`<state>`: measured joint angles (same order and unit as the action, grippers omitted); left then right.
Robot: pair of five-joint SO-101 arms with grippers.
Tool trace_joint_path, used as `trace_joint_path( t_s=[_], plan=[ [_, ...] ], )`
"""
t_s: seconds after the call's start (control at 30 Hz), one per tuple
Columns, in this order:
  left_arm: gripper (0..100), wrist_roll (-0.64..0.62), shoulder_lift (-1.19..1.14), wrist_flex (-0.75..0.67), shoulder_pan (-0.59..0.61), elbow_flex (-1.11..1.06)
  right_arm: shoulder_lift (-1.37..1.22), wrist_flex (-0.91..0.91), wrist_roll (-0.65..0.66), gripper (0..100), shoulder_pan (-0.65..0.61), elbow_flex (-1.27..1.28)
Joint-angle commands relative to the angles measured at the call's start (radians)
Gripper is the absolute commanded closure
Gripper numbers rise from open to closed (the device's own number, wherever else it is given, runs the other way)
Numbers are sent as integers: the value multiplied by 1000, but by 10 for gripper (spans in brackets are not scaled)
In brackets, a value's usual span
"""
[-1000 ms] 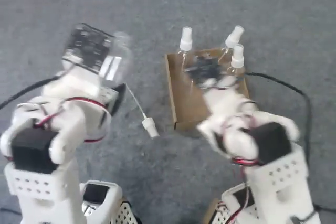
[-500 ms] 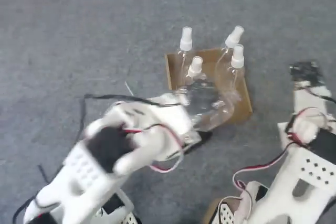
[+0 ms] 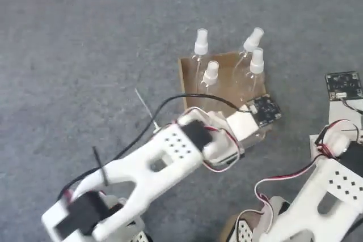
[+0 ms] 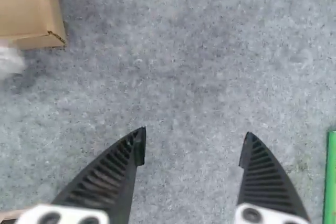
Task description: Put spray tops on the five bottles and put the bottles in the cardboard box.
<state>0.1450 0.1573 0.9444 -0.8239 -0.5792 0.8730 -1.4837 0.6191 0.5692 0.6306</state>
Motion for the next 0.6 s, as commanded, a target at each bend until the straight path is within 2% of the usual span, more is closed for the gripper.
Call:
trace_joint_path(
  t_s=[0.0, 0.13, 0.27, 0.57],
  plan=[
    [987, 6, -75, -95, -43, 10, 22, 15, -17, 760, 8, -8],
    [902, 2, -160, -100, -49, 47, 22, 15, -17, 760, 8, -8],
    [825, -15, -137, -80, -49, 68, 22, 15, -17, 760, 8, -8],
    [760, -15, -20, 80, -48, 147, 22, 13, -17, 760, 8, -6]
  ],
)
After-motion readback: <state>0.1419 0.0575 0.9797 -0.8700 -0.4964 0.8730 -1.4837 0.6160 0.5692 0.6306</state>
